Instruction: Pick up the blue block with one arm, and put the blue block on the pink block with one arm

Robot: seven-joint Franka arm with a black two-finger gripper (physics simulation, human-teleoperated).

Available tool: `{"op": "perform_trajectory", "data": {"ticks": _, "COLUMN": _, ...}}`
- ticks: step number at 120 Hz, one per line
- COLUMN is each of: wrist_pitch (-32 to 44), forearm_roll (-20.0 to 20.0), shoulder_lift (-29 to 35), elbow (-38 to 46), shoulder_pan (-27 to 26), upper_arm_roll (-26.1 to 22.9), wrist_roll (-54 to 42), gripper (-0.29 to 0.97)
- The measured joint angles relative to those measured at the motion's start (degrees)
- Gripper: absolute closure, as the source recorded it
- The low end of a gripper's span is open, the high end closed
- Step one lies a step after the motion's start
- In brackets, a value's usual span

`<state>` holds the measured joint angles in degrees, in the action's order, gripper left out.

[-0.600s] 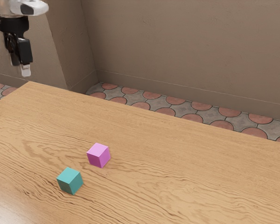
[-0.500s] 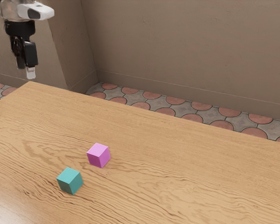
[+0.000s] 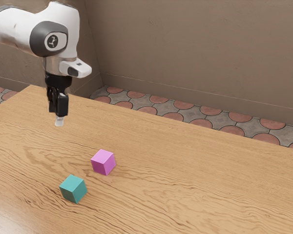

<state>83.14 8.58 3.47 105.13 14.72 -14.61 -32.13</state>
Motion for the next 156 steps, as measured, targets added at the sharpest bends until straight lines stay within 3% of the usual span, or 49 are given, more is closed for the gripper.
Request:
{"op": "perform_trajectory", "data": {"ticks": 30, "wrist_pitch": 11.4, "forearm_roll": -0.1, "shoulder_lift": -2.4, "elbow": 10.6, "shoulder_pan": 1.5, "upper_arm_roll": -1.7, "wrist_roll": 4.4, "gripper": 0.00}}
{"op": "perform_trajectory", "data": {"ticks": 68, "wrist_pitch": 25.3, "forearm_roll": -3.2, "shoulder_lift": -4.0, "elbow": 24.5, "shoulder_pan": 0.2, "upper_arm_roll": -2.1, "wrist_roll": 15.3, "gripper": 0.00}}
{"op": "perform_trajectory", "data": {"ticks": 99, "wrist_pitch": 28.9, "forearm_roll": -2.8, "shoulder_lift": -1.0, "elbow": 28.4, "shoulder_pan": -0.1, "upper_arm_roll": -2.2, "wrist_roll": 22.6, "gripper": 0.00}}
{"op": "perform_trajectory", "data": {"ticks": 115, "wrist_pitch": 29.5, "forearm_roll": -2.7, "shoulder_lift": 0.8, "elbow": 29.9, "shoulder_pan": 6.1, "upper_arm_roll": -2.2, "wrist_roll": 25.0, "gripper": 0.00}}
{"op": "perform_trajectory", "data": {"ticks": 131, "wrist_pitch": 30.6, "forearm_roll": -2.5, "shoulder_lift": -2.1, "elbow": 29.4, "shoulder_pan": 10.2, "upper_arm_roll": -3.6, "wrist_roll": 26.7, "gripper": 0.00}}
{"op": "perform_trajectory", "data": {"ticks": 156, "wrist_pitch": 32.5, "forearm_roll": -2.6, "shoulder_lift": -4.8, "elbow": 28.2, "shoulder_pan": 10.5, "upper_arm_roll": -5.9, "wrist_roll": 28.9, "gripper": 0.00}}
